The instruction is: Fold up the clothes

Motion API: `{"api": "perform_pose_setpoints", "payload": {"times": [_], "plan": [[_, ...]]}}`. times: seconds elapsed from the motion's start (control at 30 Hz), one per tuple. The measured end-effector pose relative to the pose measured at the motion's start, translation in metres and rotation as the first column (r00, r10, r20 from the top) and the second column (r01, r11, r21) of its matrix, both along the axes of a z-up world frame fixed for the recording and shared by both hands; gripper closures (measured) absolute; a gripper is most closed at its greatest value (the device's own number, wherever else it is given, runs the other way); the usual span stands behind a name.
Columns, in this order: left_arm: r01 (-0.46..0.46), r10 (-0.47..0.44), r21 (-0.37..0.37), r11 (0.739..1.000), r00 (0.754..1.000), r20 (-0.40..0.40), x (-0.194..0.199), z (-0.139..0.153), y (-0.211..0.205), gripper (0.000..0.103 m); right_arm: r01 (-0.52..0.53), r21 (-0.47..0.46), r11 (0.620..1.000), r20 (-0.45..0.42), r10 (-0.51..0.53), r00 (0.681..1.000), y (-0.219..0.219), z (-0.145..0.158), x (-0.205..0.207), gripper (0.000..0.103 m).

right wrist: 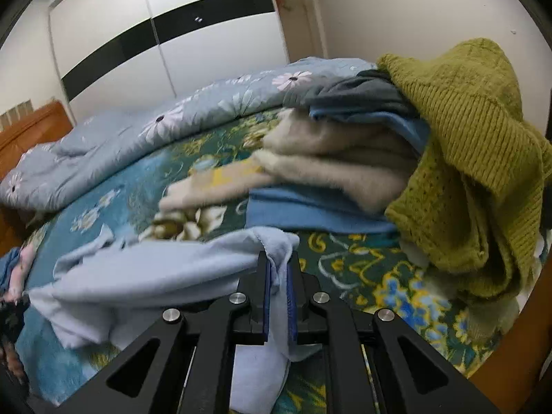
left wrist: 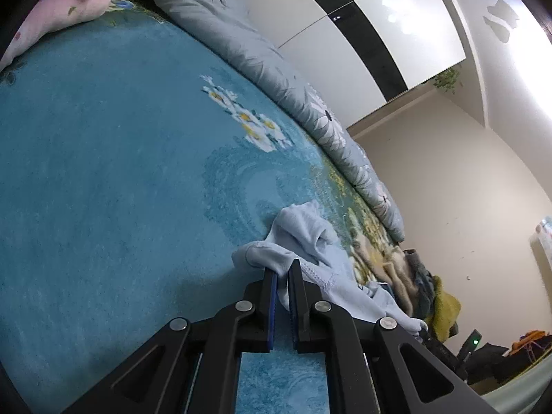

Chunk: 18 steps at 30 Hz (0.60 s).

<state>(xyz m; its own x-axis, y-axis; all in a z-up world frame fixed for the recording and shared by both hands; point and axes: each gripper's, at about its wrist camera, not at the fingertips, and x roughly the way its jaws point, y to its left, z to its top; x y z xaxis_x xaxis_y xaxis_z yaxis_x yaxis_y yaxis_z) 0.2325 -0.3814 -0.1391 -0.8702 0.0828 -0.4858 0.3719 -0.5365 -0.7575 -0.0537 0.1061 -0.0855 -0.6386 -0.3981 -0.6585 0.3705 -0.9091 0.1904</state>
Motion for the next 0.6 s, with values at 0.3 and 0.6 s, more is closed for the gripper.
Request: {"api": "perform_pose_setpoints", "payload": {"times": [0.3, 0.6], "plan": [[0.034, -0.035, 0.063, 0.997, 0.999, 0.025, -0.003, -0.005, 0.003, 0.07, 0.027, 0.06, 0.998, -0.146, -0.018, 0.989, 0.002, 0.037, 0.03, 0.056], [0.075, -0.085, 0.135, 0.988, 0.994, 0.066, -0.027, -0.016, 0.013, 0.047, -0.458, 0.075, 0.886, -0.068, 0.463, 0.884, -0.168, 0.044, 0.061, 0.055]]}}
